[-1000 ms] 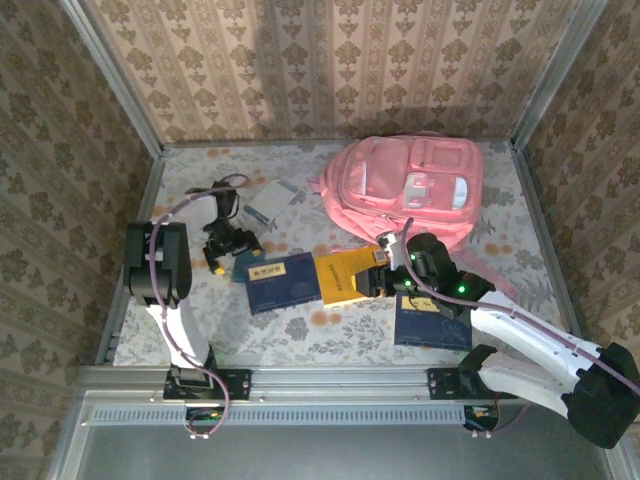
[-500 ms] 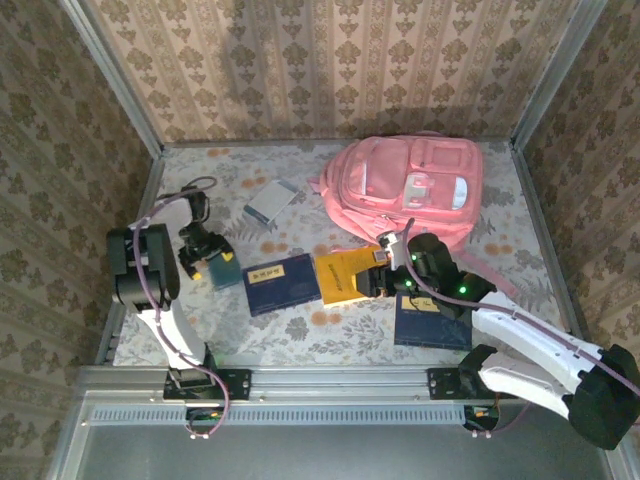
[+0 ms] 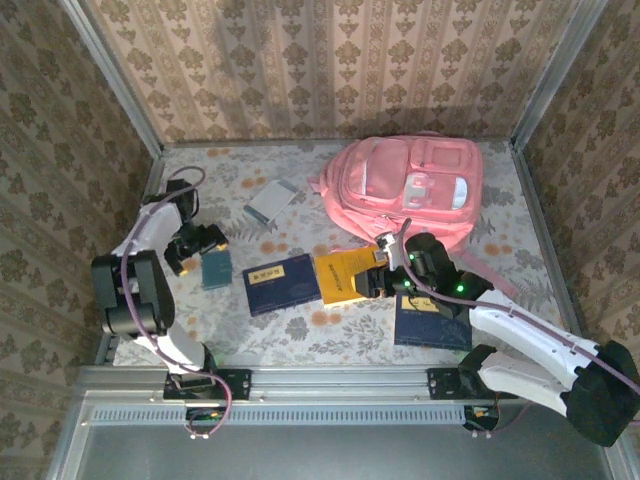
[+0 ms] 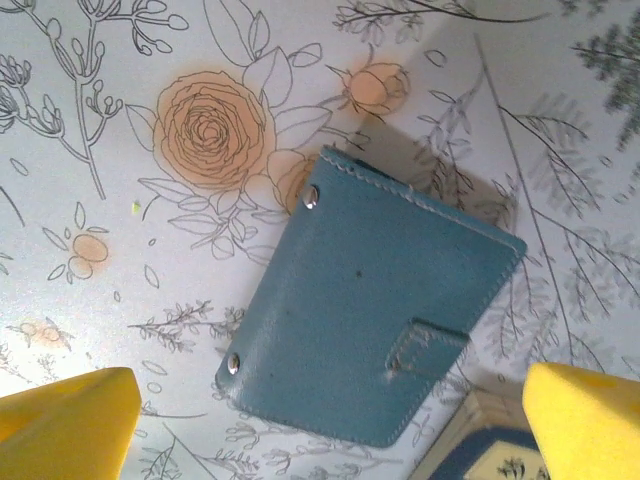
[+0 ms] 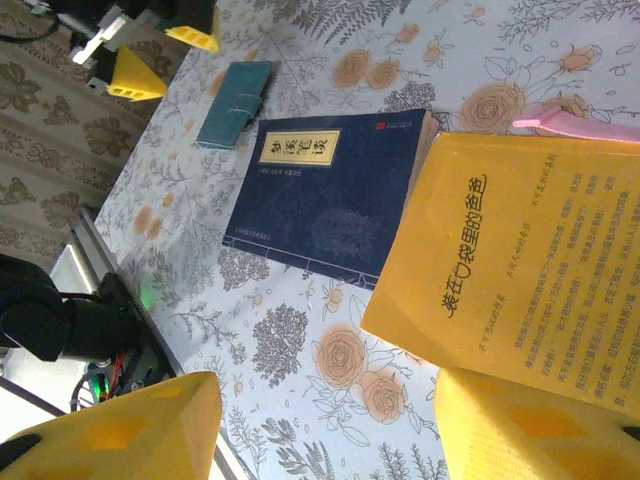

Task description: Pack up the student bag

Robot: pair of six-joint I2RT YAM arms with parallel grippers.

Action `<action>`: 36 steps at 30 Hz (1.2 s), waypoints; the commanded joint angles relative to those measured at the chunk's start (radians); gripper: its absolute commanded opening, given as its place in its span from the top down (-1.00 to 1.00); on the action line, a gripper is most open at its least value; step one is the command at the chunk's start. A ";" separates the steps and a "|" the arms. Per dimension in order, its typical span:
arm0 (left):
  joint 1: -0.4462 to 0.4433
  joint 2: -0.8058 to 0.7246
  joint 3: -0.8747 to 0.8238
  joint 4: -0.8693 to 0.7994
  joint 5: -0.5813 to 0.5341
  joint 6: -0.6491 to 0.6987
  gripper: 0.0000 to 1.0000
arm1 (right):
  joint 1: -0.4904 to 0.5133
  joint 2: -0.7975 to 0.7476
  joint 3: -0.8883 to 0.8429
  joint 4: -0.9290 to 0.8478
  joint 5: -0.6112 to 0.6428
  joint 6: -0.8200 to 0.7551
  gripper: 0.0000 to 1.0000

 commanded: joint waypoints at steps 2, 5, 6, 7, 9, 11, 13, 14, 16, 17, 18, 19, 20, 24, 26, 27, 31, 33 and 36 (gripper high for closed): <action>-0.040 -0.021 -0.055 0.012 0.002 0.069 -1.00 | 0.007 0.028 0.033 0.008 -0.021 -0.012 -0.20; -0.065 0.016 -0.050 0.005 0.008 0.080 -1.00 | 0.007 0.034 0.036 0.013 -0.028 -0.008 -0.20; -0.066 0.032 -0.051 0.004 0.023 0.086 -1.00 | 0.007 0.032 0.036 0.013 -0.026 -0.009 -0.21; -0.066 0.049 -0.049 0.006 0.044 0.091 -1.00 | 0.008 0.029 0.034 0.013 -0.025 -0.009 -0.21; -0.067 0.078 -0.048 0.014 0.077 0.099 -1.00 | 0.007 0.023 0.032 0.011 -0.023 -0.011 -0.21; -0.068 0.109 -0.048 0.016 0.085 0.103 -1.00 | 0.008 0.017 0.028 0.009 -0.020 -0.011 -0.21; -0.069 0.142 -0.043 0.000 0.054 0.101 -1.00 | 0.007 0.011 0.027 0.005 -0.020 -0.011 -0.21; -0.069 0.153 -0.042 -0.003 0.049 0.102 -1.00 | 0.007 0.008 0.025 0.005 -0.019 -0.011 -0.21; -0.070 0.173 -0.043 -0.005 0.036 0.097 -1.00 | 0.008 -0.004 0.019 0.004 -0.017 -0.011 -0.21; -0.071 0.181 -0.042 -0.005 0.026 0.097 -1.00 | 0.007 -0.007 0.015 0.005 -0.016 -0.012 -0.21; -0.072 0.192 -0.038 -0.013 0.010 0.094 -1.00 | 0.007 -0.010 0.011 0.007 -0.014 -0.012 -0.22; -0.072 0.203 -0.034 -0.018 0.002 0.092 -1.00 | 0.007 -0.011 0.007 0.009 -0.012 -0.013 -0.22; -0.072 0.211 -0.033 -0.022 -0.002 0.091 -1.00 | 0.008 -0.011 0.005 0.011 -0.013 -0.013 -0.22; -0.072 0.235 -0.036 -0.018 0.010 0.085 -1.00 | 0.007 -0.015 0.000 0.015 -0.017 -0.011 -0.22; -0.072 0.237 -0.037 -0.014 0.024 0.083 -0.96 | 0.007 -0.017 0.001 0.019 -0.016 -0.012 -0.22; -0.072 0.235 -0.037 -0.011 0.034 0.084 -0.92 | 0.007 -0.017 0.001 0.020 -0.015 -0.012 -0.22; -0.070 0.211 -0.038 -0.005 0.064 0.080 -0.77 | 0.007 -0.016 0.006 0.023 -0.019 -0.008 -0.21; -0.068 0.192 -0.039 -0.005 0.071 0.078 -0.71 | 0.007 -0.017 0.007 0.024 -0.022 -0.005 -0.21; -0.061 0.161 -0.046 -0.003 0.087 0.069 -0.63 | 0.007 -0.020 0.009 0.022 -0.024 0.001 -0.21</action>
